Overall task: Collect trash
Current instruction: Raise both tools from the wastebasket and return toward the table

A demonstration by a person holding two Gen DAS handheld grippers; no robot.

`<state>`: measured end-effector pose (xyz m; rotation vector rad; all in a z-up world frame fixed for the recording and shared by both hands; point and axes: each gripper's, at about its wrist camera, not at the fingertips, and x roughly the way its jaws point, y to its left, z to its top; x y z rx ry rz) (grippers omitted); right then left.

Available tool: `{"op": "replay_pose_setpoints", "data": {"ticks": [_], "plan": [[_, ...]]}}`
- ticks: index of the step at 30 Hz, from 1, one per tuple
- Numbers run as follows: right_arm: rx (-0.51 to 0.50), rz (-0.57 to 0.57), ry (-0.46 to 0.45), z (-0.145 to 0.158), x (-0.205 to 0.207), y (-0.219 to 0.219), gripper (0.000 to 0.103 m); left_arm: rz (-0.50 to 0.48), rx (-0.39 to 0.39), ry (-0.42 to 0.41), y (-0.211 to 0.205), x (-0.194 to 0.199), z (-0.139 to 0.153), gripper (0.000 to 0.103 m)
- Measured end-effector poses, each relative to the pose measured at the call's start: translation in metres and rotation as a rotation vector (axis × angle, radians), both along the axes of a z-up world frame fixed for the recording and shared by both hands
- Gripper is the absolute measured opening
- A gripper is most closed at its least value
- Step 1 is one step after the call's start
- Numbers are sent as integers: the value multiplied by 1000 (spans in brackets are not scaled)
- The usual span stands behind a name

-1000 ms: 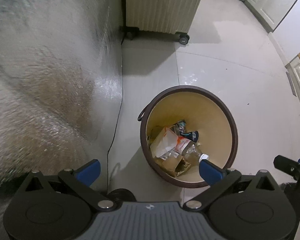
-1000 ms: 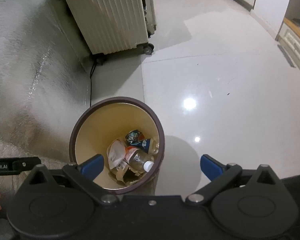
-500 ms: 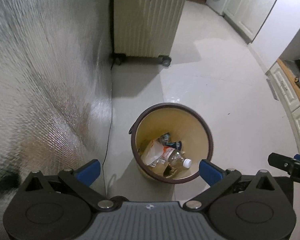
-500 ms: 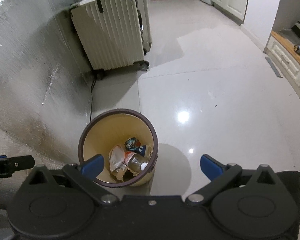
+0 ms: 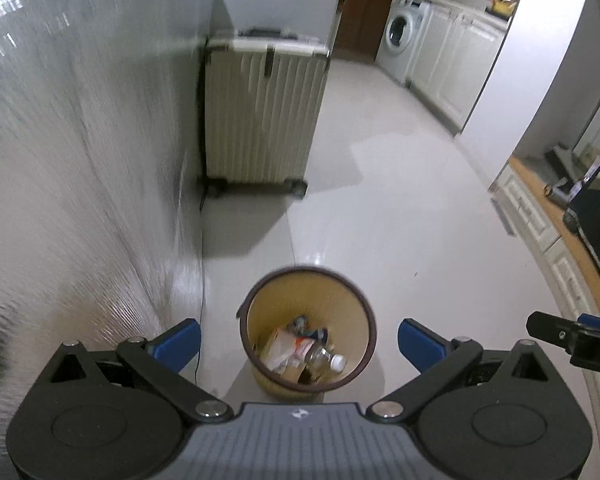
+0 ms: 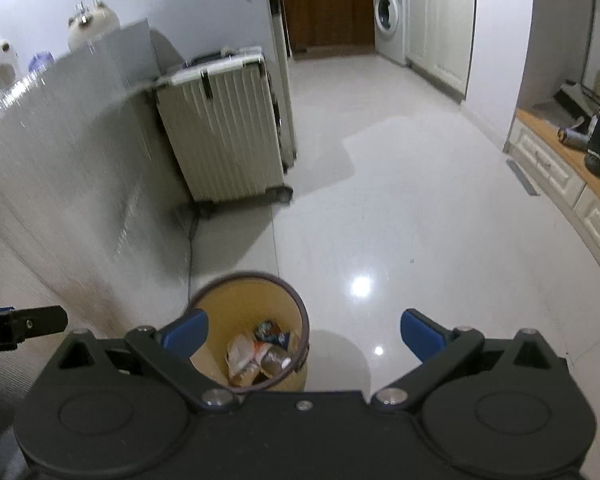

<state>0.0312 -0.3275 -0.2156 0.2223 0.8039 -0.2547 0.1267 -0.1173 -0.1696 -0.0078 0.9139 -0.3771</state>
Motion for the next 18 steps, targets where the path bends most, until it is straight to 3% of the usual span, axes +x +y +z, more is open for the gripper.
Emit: {"op": "replay_pose_setpoints", "data": {"ticks": [18], "plan": [[-67, 97, -318, 134, -50, 46, 103, 12, -106, -353, 49, -75, 147, 103]]}}
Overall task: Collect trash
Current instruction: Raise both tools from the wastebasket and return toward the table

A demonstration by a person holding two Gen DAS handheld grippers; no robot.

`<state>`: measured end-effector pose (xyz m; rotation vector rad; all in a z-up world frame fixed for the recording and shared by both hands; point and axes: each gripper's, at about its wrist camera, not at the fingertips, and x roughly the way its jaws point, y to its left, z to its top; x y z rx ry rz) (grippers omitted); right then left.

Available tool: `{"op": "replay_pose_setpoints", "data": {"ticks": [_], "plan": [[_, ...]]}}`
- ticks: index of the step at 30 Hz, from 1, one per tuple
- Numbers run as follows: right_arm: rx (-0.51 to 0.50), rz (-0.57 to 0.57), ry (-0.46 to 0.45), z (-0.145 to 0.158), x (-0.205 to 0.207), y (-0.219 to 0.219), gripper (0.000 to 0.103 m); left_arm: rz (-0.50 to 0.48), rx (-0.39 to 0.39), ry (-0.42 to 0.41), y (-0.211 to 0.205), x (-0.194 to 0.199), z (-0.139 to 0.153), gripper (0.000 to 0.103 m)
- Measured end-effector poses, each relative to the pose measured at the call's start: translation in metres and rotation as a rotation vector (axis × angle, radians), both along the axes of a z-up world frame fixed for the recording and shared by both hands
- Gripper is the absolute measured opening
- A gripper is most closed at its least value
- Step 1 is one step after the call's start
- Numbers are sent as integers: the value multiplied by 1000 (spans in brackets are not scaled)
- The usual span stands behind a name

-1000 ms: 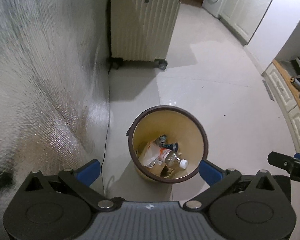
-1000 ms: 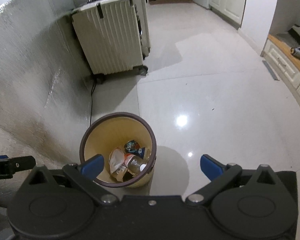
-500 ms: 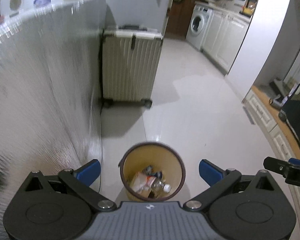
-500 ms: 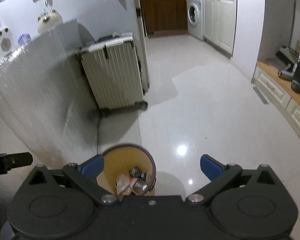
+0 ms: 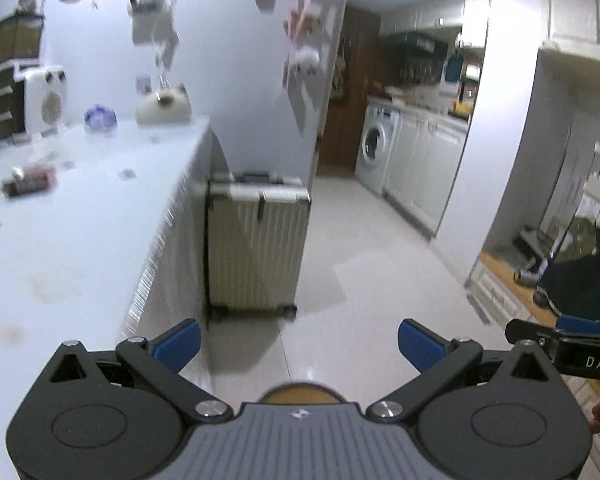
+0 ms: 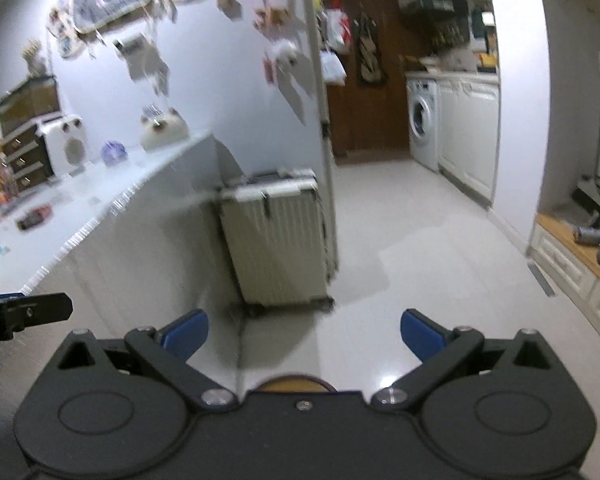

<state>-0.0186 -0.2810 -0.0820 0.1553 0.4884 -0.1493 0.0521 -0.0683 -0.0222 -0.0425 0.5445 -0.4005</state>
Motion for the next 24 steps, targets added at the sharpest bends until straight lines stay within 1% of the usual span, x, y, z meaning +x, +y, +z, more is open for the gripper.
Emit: {"op": "replay_pose_setpoints", "data": {"ticks": [7, 13, 19, 24], "plan": [[-27, 78, -85, 38, 8, 39, 103, 78, -5, -139, 49, -18, 54, 103], [-29, 151, -131, 56, 33, 79, 103, 148, 6, -236, 100, -21, 92, 103], [-29, 210, -182, 77, 61, 122, 103, 221, 58, -285, 155, -6, 113, 103], [-20, 243, -211, 100, 93, 158, 103, 291, 90, -291, 204, 27, 124, 103]]}}
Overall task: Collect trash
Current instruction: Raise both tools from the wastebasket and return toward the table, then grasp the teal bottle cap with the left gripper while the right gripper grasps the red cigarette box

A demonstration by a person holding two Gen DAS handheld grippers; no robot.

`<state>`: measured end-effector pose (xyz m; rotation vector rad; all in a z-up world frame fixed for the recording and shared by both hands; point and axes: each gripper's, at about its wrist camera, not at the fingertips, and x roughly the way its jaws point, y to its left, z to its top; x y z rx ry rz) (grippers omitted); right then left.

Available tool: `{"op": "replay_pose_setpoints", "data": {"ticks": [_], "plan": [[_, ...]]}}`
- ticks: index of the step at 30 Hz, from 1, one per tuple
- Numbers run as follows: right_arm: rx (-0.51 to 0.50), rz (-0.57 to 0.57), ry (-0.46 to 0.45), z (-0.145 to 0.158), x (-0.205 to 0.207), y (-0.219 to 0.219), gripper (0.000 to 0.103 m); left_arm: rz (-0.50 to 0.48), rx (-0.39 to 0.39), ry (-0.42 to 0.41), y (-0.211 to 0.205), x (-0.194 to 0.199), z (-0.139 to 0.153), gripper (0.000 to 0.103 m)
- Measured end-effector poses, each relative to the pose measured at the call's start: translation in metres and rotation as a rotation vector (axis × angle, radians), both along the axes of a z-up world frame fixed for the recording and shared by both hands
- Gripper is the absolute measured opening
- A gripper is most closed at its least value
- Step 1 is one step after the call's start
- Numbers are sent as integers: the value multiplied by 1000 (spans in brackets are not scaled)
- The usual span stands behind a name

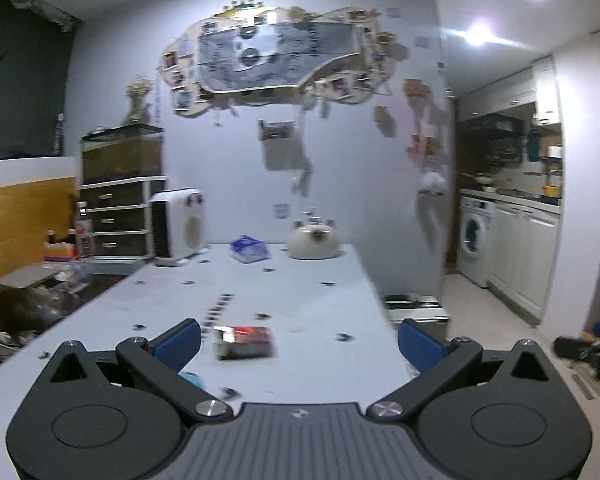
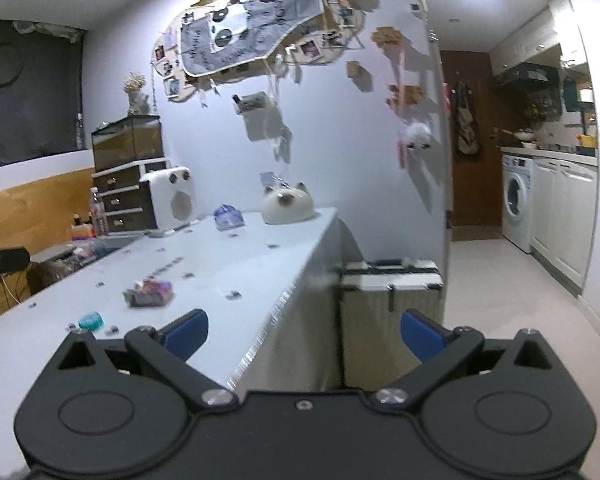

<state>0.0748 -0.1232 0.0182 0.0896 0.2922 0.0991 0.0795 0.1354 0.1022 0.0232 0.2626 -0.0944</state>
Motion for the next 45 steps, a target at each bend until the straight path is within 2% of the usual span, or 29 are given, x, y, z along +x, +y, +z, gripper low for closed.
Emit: {"op": "replay_pose_setpoints", "data": {"ticks": [7, 13, 15, 18, 20, 23, 30, 32, 37, 41, 43, 45], "plan": [[47, 46, 6, 30, 53, 48, 103, 69, -6, 92, 65, 65, -12, 103], [16, 93, 5, 47, 92, 87, 103, 63, -26, 224, 105, 122, -55, 103], [0, 121, 18, 50, 107, 100, 103, 53, -45, 259, 113, 138, -71, 101], [-30, 129, 57, 49, 135, 123, 103, 31, -63, 307, 120, 160, -89, 88], [-56, 144, 54, 45, 152, 137, 103, 25, -60, 339, 121, 175, -100, 79], [-106, 156, 71, 37, 181, 157, 103, 18, -34, 360, 120, 189, -111, 78], [-92, 184, 142, 17, 256, 199, 103, -12, -14, 400, 122, 193, -126, 75], [-85, 188, 178, 6, 280, 212, 103, 2, -20, 403, 124, 193, -129, 72], [-105, 97, 273, -31, 337, 234, 103, 31, -27, 382, 128, 194, -130, 60], [-58, 51, 356, -56, 370, 235, 103, 38, -24, 373, 129, 194, -130, 50], [-70, 28, 373, -65, 382, 239, 103, 38, -31, 371, 130, 194, -130, 50], [-123, 20, 364, -71, 389, 245, 103, 36, -46, 370, 132, 193, -130, 49]]}}
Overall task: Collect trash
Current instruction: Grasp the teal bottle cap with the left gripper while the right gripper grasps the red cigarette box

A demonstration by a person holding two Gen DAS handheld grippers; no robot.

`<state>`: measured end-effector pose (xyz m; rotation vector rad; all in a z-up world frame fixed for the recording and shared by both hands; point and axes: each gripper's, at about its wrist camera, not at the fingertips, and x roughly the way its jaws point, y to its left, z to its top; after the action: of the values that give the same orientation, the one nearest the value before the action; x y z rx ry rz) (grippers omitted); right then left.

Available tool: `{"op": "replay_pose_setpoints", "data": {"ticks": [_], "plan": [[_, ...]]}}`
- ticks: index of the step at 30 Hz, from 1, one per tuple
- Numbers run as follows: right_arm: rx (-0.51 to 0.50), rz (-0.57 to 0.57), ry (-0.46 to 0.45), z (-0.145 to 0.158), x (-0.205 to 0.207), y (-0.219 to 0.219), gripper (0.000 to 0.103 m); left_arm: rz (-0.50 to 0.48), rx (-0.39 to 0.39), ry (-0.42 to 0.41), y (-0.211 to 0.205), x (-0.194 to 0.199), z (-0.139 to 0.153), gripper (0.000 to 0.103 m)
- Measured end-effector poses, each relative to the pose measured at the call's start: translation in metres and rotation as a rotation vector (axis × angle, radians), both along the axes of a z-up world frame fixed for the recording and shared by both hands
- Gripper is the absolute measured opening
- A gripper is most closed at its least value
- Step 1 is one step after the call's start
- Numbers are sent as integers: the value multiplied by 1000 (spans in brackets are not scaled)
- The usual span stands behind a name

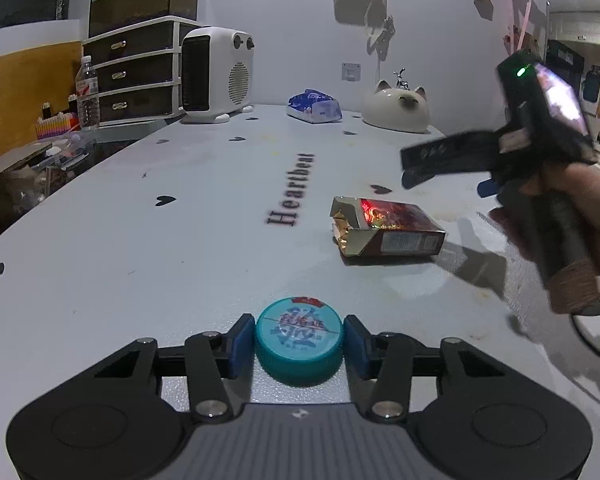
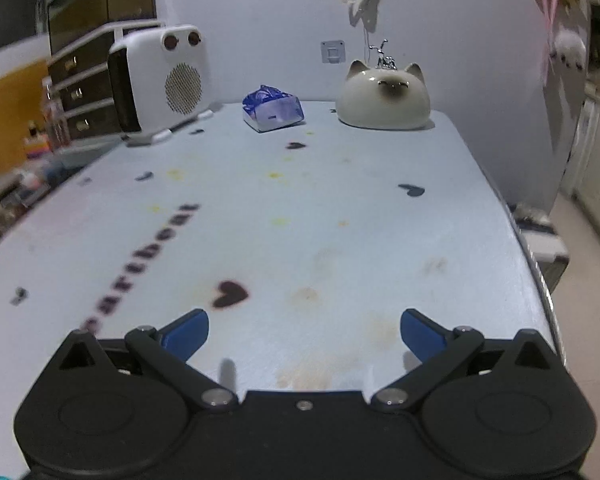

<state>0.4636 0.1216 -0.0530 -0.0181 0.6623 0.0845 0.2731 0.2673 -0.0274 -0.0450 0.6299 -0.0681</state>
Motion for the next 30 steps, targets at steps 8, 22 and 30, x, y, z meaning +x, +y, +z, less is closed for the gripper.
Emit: {"op": "replay_pose_setpoints", "data": {"ticks": [8, 22, 30], "plan": [[-134, 240, 55, -12, -26, 11, 103, 13, -10, -2, 2, -1, 0, 49], [228, 183, 138, 13, -64, 14, 103, 59, -22, -7, 11, -8, 0, 49], [156, 193, 170, -4, -66, 68, 101, 97, -27, 0, 18, -8, 0, 49]]}}
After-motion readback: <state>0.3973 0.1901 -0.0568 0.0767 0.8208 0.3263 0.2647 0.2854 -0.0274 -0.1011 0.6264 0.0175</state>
